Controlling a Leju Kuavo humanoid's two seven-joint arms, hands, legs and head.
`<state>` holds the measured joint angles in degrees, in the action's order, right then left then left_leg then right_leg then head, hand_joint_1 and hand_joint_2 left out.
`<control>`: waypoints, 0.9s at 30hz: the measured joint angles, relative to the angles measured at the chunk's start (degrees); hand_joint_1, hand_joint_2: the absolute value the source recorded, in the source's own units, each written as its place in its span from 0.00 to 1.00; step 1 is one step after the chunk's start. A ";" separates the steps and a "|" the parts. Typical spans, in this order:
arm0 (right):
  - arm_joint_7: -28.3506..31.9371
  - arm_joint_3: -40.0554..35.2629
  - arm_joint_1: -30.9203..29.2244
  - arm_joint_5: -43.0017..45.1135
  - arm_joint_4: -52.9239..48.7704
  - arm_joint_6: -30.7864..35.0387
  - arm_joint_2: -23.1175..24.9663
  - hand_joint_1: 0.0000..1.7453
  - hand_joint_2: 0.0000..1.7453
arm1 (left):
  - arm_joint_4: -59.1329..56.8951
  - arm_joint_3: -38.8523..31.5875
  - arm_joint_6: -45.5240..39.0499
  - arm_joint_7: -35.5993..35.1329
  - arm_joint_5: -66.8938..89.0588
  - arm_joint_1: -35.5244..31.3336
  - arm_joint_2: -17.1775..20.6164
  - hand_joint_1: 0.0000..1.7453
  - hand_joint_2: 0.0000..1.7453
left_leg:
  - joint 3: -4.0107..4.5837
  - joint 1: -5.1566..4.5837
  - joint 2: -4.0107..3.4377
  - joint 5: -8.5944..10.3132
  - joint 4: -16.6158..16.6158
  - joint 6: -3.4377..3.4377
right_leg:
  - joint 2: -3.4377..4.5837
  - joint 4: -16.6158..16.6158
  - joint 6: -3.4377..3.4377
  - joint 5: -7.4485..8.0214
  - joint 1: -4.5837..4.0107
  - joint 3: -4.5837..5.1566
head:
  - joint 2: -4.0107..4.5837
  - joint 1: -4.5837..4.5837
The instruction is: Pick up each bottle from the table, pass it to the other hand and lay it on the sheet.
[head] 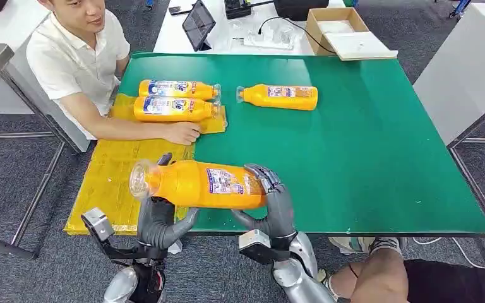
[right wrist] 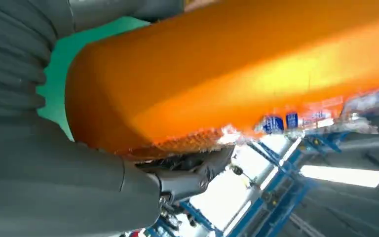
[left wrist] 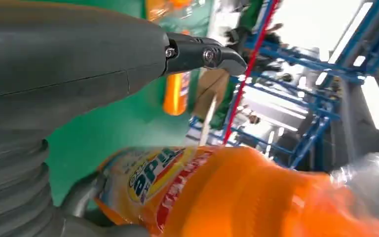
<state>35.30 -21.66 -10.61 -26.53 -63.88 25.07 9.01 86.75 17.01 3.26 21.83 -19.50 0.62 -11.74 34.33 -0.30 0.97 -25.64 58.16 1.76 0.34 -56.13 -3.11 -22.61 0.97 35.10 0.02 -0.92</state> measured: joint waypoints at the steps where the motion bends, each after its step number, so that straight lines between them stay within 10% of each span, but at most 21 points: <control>1: 0.04 -0.50 -0.55 0.09 1.22 0.00 0.28 1.00 1.00 | -0.55 0.22 0.04 -0.15 -0.39 -0.27 0.00 0.00 1.00 | 0.00 0.00 -0.01 0.00 0.00 0.00 | 0.00 0.00 0.00 0.01 0.00 0.00 | 0.00 0.04; 22: -0.87 -6.71 -8.34 1.31 20.28 -4.35 3.91 1.00 1.00 | -5.05 2.51 3.10 2.56 -0.48 -2.93 -0.11 0.00 1.00 | 0.01 0.00 -0.01 -0.01 0.00 -0.01 | 0.00 0.00 0.00 0.00 0.00 0.04 | 0.00 0.04; 23: -0.87 -6.84 -8.35 1.29 20.56 -4.33 4.02 1.00 1.00 | -5.13 2.51 3.10 2.58 -0.48 -2.94 -0.11 0.17 1.00 | 0.01 0.00 -0.01 -0.01 0.00 -0.01 | 0.00 0.00 0.01 0.00 0.00 0.04 | 0.00 0.02; 24: -0.87 -6.88 -8.38 1.29 20.78 -4.31 4.04 1.00 1.00 | -5.27 2.49 3.10 2.58 -0.46 -2.95 -0.11 0.87 1.00 | 0.02 0.00 -0.01 -0.01 0.00 -0.01 | 0.00 0.00 0.00 0.00 0.00 0.04 | 0.00 0.04; 27: -0.83 -7.10 -8.43 1.16 21.50 -4.39 4.33 1.00 1.00 | -5.68 2.47 3.10 2.58 -0.48 -3.01 -0.09 1.00 1.00 | 0.01 0.00 -0.01 0.00 0.00 0.00 | 0.00 0.00 0.01 0.00 0.00 0.04 | 0.00 0.02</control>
<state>34.47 -28.76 -19.04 -25.38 -42.38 20.68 13.33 81.07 19.47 6.36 24.41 -19.98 -2.39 -11.82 34.34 -0.30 0.95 -25.65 58.17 1.75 0.34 -56.13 -3.10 -22.61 0.96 35.14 0.02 -0.90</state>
